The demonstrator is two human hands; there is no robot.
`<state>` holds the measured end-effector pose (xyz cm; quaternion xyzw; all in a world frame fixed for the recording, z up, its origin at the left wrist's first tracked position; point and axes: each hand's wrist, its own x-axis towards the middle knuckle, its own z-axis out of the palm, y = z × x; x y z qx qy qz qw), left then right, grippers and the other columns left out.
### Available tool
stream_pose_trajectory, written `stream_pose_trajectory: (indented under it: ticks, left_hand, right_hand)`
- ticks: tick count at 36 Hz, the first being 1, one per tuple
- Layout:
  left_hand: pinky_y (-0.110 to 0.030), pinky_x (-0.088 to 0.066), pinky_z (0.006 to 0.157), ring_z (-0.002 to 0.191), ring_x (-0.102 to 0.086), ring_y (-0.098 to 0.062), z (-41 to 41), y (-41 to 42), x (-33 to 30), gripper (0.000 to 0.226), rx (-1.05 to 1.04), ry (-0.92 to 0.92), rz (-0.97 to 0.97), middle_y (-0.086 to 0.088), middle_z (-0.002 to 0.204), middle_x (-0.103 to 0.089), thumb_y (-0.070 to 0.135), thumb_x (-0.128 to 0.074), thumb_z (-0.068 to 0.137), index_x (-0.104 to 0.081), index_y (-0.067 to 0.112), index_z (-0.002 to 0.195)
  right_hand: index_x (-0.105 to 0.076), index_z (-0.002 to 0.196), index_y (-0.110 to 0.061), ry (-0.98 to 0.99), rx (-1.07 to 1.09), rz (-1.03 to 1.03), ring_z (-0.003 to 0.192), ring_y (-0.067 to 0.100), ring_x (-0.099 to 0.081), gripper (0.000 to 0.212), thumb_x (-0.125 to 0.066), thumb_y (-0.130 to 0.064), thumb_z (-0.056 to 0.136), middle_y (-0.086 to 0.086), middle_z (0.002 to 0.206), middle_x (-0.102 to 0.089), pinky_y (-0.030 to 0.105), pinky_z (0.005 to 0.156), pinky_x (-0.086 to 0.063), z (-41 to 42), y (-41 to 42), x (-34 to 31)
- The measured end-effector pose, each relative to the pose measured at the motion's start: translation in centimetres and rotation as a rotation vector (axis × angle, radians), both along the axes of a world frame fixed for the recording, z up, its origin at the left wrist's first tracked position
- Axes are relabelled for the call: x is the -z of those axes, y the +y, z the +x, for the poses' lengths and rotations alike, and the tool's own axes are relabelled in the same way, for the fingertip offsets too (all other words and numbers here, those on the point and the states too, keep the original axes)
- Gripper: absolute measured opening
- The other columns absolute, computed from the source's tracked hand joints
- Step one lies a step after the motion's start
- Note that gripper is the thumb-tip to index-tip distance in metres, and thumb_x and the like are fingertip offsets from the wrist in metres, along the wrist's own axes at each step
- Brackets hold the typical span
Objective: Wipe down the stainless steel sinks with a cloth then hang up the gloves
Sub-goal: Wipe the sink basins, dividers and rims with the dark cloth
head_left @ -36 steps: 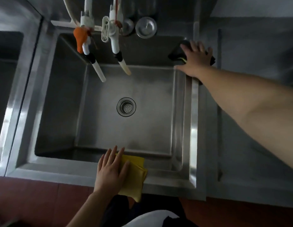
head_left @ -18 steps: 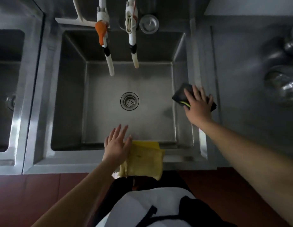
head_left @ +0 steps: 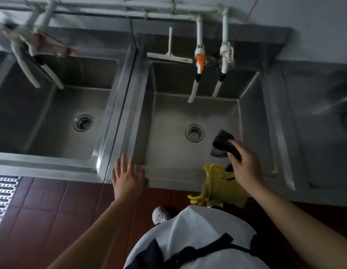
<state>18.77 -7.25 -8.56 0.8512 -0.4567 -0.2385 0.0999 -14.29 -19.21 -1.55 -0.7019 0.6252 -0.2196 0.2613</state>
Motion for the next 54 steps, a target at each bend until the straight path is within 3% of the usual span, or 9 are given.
stream_pose_trajectory:
  ticks: [6, 15, 21, 25, 30, 35, 38, 46, 54]
  left_hand:
    - [-0.046, 0.004, 0.124, 0.153, 0.012, -0.022, 6.1, 5.1, 0.3, 0.069, -0.135, -0.027, 0.022, 0.001, 0.167, 0.006, 0.053, -0.036, 0.099, -0.004, 0.034, 0.158]
    - [-0.048, -0.001, 0.124, 0.154, 0.007, -0.024, 9.7, 8.7, -0.3, 0.064, -0.206, 0.044, -0.019, 0.0, 0.167, -0.001, 0.054, -0.038, 0.099, -0.013, 0.038, 0.156]
    - [-0.047, 0.0, 0.124, 0.153, 0.01, -0.025, 11.5, 5.5, -0.4, 0.063, -0.195, 0.043, -0.045, 0.0, 0.168, 0.001, 0.05, -0.035, 0.101, -0.009, 0.035, 0.157]
    - [-0.046, 0.0, 0.123, 0.153, 0.011, -0.023, 13.1, 2.7, -0.4, 0.064, -0.161, 0.049, -0.026, 0.001, 0.167, 0.002, 0.052, -0.035, 0.101, -0.006, 0.04, 0.157]
    - [-0.045, -0.001, 0.123, 0.153, 0.01, -0.021, 15.7, 0.4, 0.1, 0.065, -0.126, 0.024, 0.061, 0.004, 0.167, 0.003, 0.057, -0.035, 0.099, -0.003, 0.045, 0.155]
    - [-0.047, -0.003, 0.124, 0.153, 0.012, -0.022, 17.4, -0.3, 0.9, 0.069, -0.083, 0.004, 0.157, 0.002, 0.167, 0.001, 0.054, -0.041, 0.099, 0.001, 0.05, 0.153]
    - [-0.06, -0.018, 0.118, 0.149, 0.0, -0.033, 18.1, -0.3, 1.1, 0.091, 0.051, -0.106, 0.082, -0.011, 0.164, -0.021, 0.035, -0.071, 0.088, -0.007, 0.05, 0.151]
    - [-0.04, -0.002, 0.125, 0.154, 0.007, -0.017, 19.6, 1.2, 1.5, 0.061, -0.057, -0.01, 0.183, 0.001, 0.167, -0.006, 0.052, -0.035, 0.1, -0.011, 0.045, 0.155]
    - [-0.04, 0.004, 0.124, 0.153, 0.011, -0.018, 23.0, 2.6, 1.4, 0.059, -0.033, -0.035, 0.131, 0.002, 0.167, -0.002, 0.053, -0.031, 0.101, -0.012, 0.043, 0.156]
  right_hand:
    - [-0.061, 0.133, -0.017, 0.046, -0.269, -0.095, 0.122, 0.027, -0.047, 0.044, -0.065, -0.008, 0.09, 0.008, 0.134, -0.056, 0.043, 0.105, -0.039, 10.8, 2.6, -1.0]
    - [-0.059, 0.131, -0.018, -0.397, -0.14, 0.425, 0.119, 0.02, -0.057, 0.033, -0.054, -0.012, 0.099, -0.001, 0.121, -0.064, 0.032, 0.1, -0.045, 22.7, 2.1, -0.5]
    - [-0.046, 0.144, -0.028, -0.261, -0.252, 0.309, 0.121, 0.018, -0.054, 0.042, -0.047, -0.029, 0.102, 0.002, 0.139, -0.055, 0.037, 0.101, -0.046, 28.4, -3.1, 0.8]
    - [-0.018, 0.152, -0.045, 0.165, -0.5, 0.453, 0.151, 0.026, -0.009, 0.059, -0.035, -0.059, 0.096, -0.002, 0.163, -0.018, 0.055, 0.118, -0.015, 32.4, -4.4, 4.4]
    - [0.011, 0.151, -0.047, 0.331, -0.466, 0.397, 0.147, 0.024, 0.028, 0.073, -0.023, -0.072, 0.092, -0.011, 0.162, 0.023, 0.059, 0.117, 0.001, 35.5, -4.6, 9.3]
    - [0.002, 0.153, -0.046, 0.263, -0.31, 0.322, 0.148, 0.026, 0.023, 0.071, -0.026, -0.07, 0.092, -0.009, 0.164, 0.016, 0.058, 0.117, -0.001, 38.4, -11.9, 10.3]
    - [-0.005, 0.154, -0.045, 0.268, -0.284, 0.312, 0.15, 0.029, 0.017, 0.07, -0.031, -0.067, 0.093, -0.007, 0.165, 0.01, 0.056, 0.12, -0.006, 39.4, -19.5, 10.4]
    - [-0.012, 0.154, -0.043, 0.34, -0.31, 0.37, 0.151, 0.034, 0.01, 0.07, -0.05, -0.049, 0.096, -0.003, 0.166, 0.004, 0.05, 0.123, -0.005, 41.4, -32.4, 8.8]
    - [-0.04, 0.148, -0.032, 0.235, -0.227, 0.234, 0.148, 0.033, -0.016, 0.058, -0.061, -0.038, 0.094, 0.001, 0.162, -0.023, 0.044, 0.122, -0.017, 40.9, -25.6, 8.2]
